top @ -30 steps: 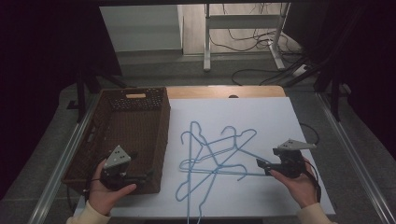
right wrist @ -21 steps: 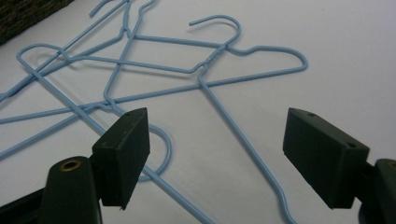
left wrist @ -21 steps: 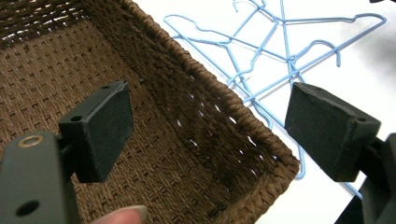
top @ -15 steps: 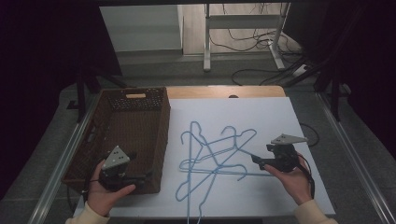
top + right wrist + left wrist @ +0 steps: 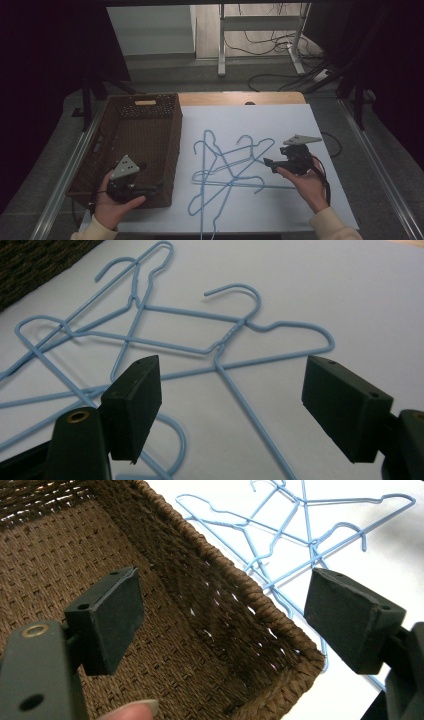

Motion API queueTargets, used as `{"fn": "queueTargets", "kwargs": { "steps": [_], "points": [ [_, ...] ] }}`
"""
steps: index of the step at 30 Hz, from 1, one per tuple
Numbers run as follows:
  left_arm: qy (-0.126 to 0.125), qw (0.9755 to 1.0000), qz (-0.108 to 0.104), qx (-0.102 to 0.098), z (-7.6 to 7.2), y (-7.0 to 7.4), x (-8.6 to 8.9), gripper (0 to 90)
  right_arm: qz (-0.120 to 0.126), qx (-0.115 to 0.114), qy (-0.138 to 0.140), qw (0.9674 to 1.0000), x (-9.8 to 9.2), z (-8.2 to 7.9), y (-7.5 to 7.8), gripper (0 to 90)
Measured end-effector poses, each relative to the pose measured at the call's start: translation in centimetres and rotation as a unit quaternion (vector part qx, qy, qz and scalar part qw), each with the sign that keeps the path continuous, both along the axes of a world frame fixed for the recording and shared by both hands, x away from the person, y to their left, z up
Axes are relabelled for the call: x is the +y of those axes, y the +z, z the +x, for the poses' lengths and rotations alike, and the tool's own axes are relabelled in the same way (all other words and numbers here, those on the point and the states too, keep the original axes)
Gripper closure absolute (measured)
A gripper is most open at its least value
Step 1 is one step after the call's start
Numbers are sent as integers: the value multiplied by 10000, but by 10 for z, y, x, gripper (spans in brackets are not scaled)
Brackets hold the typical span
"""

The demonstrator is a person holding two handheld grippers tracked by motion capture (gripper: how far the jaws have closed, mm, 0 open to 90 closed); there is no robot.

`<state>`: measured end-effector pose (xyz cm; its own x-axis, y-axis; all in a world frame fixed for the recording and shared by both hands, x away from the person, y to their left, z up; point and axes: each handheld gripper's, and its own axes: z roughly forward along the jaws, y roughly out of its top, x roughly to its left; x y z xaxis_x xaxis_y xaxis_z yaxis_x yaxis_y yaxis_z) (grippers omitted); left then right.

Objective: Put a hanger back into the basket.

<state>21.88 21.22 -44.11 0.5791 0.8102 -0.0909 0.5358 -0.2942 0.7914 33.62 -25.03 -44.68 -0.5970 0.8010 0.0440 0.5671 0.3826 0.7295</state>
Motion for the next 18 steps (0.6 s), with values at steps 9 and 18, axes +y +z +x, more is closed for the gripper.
{"fn": "queueTargets", "kwargs": {
  "steps": [9,18],
  "points": [
    [-38,10000,62,-7,0,-1,-1,163,-284,233,-77,9993,29,33,-9,289],
    [-34,10000,54,-19,-1,-1,0,164,-425,572,-262,9971,47,54,-19,338]
  ]
}}
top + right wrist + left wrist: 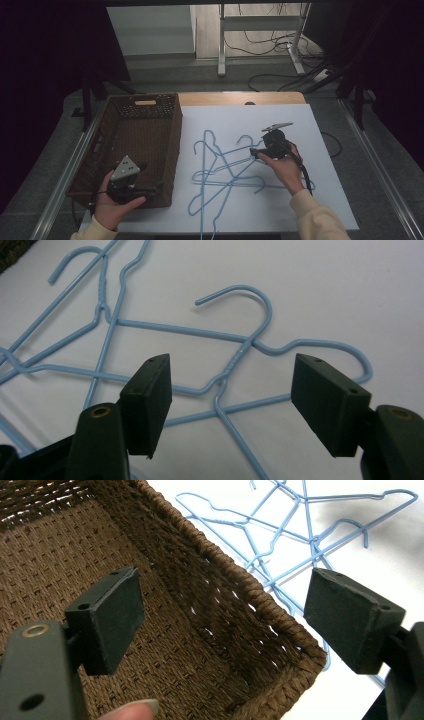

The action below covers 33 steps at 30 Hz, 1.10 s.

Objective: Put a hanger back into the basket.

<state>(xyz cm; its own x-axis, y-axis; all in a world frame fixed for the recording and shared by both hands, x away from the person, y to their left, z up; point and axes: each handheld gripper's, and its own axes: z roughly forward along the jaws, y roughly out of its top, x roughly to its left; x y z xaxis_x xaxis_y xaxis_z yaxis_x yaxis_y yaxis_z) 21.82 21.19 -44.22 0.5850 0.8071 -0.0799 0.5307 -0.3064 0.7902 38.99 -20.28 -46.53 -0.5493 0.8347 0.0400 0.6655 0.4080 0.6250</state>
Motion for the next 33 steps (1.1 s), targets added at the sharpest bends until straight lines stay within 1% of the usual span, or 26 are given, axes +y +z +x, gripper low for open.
{"fn": "queueTargets", "kwargs": {
  "steps": [2,3,4,7,8,12,13,15,17,19,22,23,24,25,28,31,33],
  "points": [
    [2,10000,-4,-4,0,0,0,164,-14,102,-75,9999,3,5,-5,369],
    [3,10000,-8,-5,0,0,0,163,-26,217,-116,9997,6,10,-9,388],
    [4,10000,-12,-9,0,0,0,163,-26,217,-116,9997,6,10,-9,388],
    [4,10000,-10,-11,0,0,0,164,-79,409,-143,9990,11,19,-17,434],
    [2,10000,-9,-11,0,0,0,164,-79,409,-143,9990,11,19,-17,434],
    [-5,10000,2,-11,0,0,0,164,-219,478,-183,9984,17,26,-22,468],
    [-5,10000,6,-9,0,0,0,164,-326,555,-204,9977,21,30,-25,492],
    [-4,10000,8,-10,0,0,0,164,-335,575,-216,9976,22,30,-26,502],
    [-4,10000,8,-7,0,-1,0,164,-379,635,-261,9969,25,33,-29,537],
    [-6,10000,6,-8,0,-1,0,164,-548,661,-292,9959,28,35,-33,579],
    [1,10000,13,-9,0,-1,0,164,-539,696,-292,9957,30,37,-34,604],
    [1,10000,14,-10,0,-1,0,164,-596,732,-296,9951,32,38,-35,629],
    [0,10000,14,-12,0,-1,0,164,-596,732,-296,9951,32,38,-35,629],
    [1,10000,15,-14,0,-1,0,164,-714,754,-317,9941,34,38,-37,655],
    [4,10000,15,-20,0,-1,1,164,-787,732,-352,9936,36,38,-37,671],
    [2,10000,20,-22,0,-1,1,164,-817,736,-425,9930,37,38,-37,711],
    [-2,10000,29,-26,0,-1,0,164,-818,743,-525,9925,38,38,-37,768]
  ]
}}
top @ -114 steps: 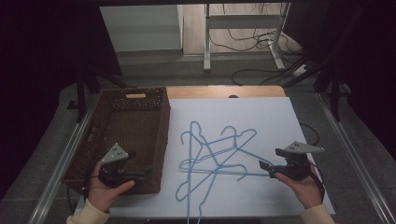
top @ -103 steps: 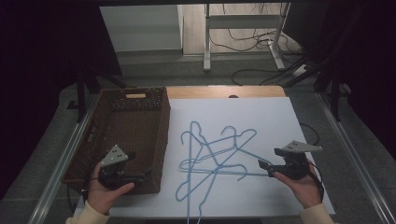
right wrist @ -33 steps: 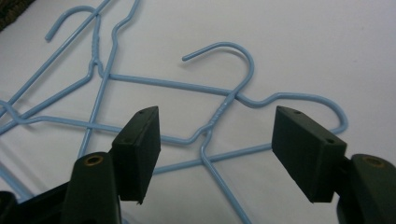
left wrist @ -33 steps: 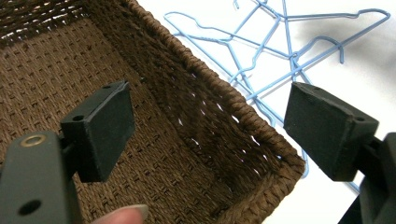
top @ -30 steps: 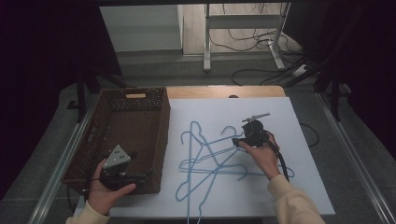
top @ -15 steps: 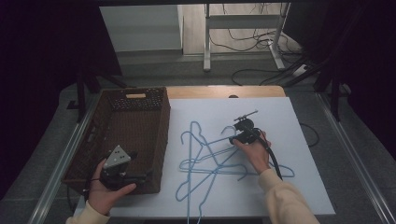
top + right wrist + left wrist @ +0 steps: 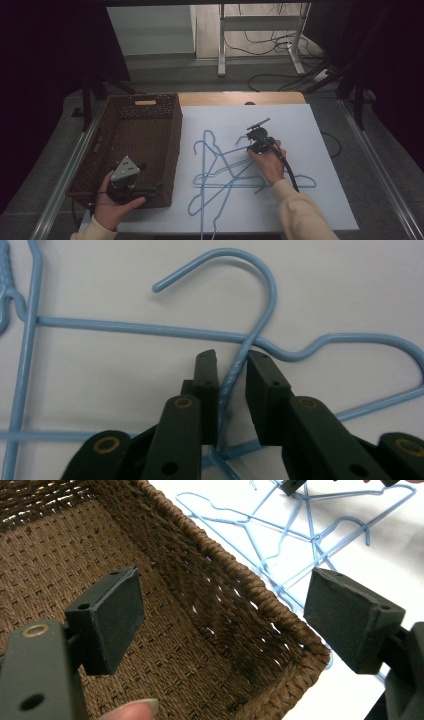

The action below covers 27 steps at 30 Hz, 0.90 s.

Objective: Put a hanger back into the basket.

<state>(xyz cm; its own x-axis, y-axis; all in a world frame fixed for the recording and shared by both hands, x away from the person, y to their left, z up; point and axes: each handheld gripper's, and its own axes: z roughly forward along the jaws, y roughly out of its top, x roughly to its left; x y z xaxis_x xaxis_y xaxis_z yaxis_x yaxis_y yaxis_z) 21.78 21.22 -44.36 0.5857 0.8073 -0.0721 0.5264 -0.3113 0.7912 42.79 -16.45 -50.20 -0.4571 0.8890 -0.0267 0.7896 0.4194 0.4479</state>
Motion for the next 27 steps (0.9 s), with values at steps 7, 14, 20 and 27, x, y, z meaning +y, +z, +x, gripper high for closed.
{"fn": "queueTargets", "kwargs": {
  "steps": [7,14,20,27],
  "points": [
    [3,10000,22,-19,-1,0,0,164,150,40,-75,9999,-1,0,0,853],
    [10,10000,32,-34,-1,1,0,164,245,-43,-12,9997,-1,-5,9,864],
    [-16,10000,22,-76,-2,4,-3,164,589,-234,148,9979,-7,-16,29,863],
    [-171,9998,4,-142,-5,13,-16,165,890,-499,325,9942,-16,-40,49,862]
  ]
}}
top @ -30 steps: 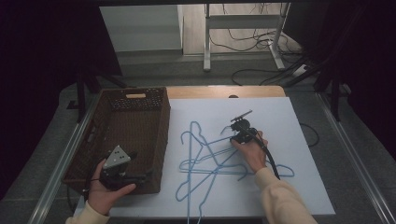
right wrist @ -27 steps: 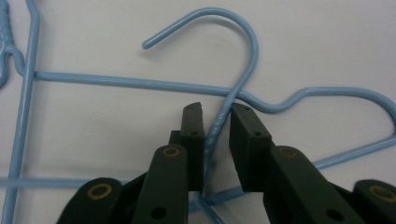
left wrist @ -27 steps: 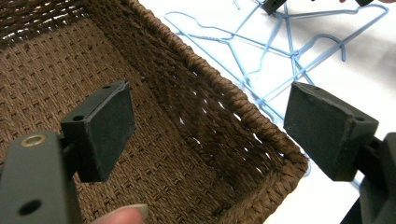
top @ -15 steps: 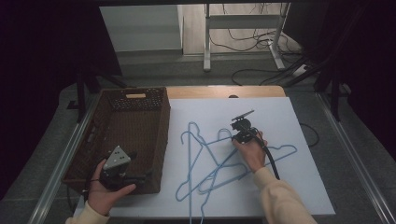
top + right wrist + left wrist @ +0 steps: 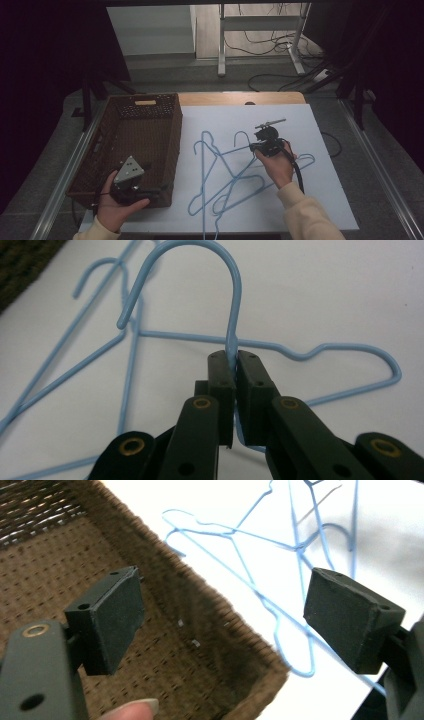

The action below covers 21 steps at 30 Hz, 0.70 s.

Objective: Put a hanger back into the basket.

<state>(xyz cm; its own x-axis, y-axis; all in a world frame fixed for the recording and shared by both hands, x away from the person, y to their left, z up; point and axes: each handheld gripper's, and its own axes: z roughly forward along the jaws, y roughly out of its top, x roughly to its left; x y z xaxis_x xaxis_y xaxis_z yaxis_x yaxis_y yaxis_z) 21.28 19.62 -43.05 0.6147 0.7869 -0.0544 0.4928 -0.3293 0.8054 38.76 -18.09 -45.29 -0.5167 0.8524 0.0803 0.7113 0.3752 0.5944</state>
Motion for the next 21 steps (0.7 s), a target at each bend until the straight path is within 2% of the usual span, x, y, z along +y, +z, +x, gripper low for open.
{"fn": "queueTargets", "kwargs": {
  "steps": [1,8,16,21],
  "points": [
    [-48,10000,-23,1,1,2,-5,166,116,-54,25,9999,-4,-6,4,862],
    [-227,9997,-21,6,6,12,-23,169,288,-143,91,9994,-12,-15,12,861],
    [-544,9983,19,187,23,17,-63,169,434,-172,180,9987,-20,-22,17,864],
    [-802,9960,29,398,34,13,-84,170,552,-149,192,9982,-24,-24,19,864]
  ]
}}
